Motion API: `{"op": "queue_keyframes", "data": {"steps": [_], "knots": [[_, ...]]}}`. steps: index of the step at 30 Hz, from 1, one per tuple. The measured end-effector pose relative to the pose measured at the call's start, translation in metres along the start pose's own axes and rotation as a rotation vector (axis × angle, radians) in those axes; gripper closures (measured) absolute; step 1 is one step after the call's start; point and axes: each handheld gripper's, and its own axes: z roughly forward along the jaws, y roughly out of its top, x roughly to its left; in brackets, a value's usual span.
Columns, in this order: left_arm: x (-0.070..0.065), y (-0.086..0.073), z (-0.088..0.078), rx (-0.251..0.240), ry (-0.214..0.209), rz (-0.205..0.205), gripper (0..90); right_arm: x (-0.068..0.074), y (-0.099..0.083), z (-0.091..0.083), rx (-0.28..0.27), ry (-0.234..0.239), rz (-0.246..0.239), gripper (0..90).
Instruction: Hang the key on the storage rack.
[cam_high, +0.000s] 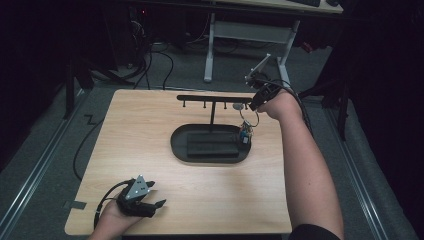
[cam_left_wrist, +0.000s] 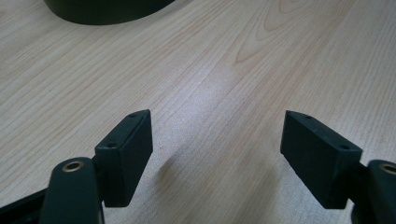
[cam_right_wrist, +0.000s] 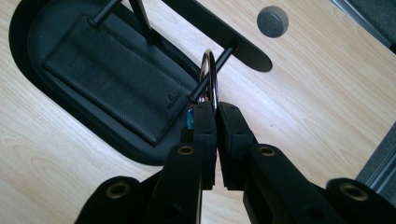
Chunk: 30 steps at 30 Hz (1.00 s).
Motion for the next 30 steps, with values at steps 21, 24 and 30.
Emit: {"op": "queue_keyframes", "data": {"steps": [21,24,30], "knots": [[0.0,0.002,-0.001,-0.006,-0.002,0.001,25.8,0.017,-0.041,-0.012,-0.18,-0.086,0.06,35.3],[-0.002,0.002,-0.001,0.0,-0.001,0.004,25.7,0.02,-0.051,-0.011,-0.215,-0.077,0.077,29.4],[-0.001,0.002,0.0,0.004,0.003,0.002,25.7,0.025,-0.063,-0.004,-0.239,-0.078,0.091,24.0]]}}
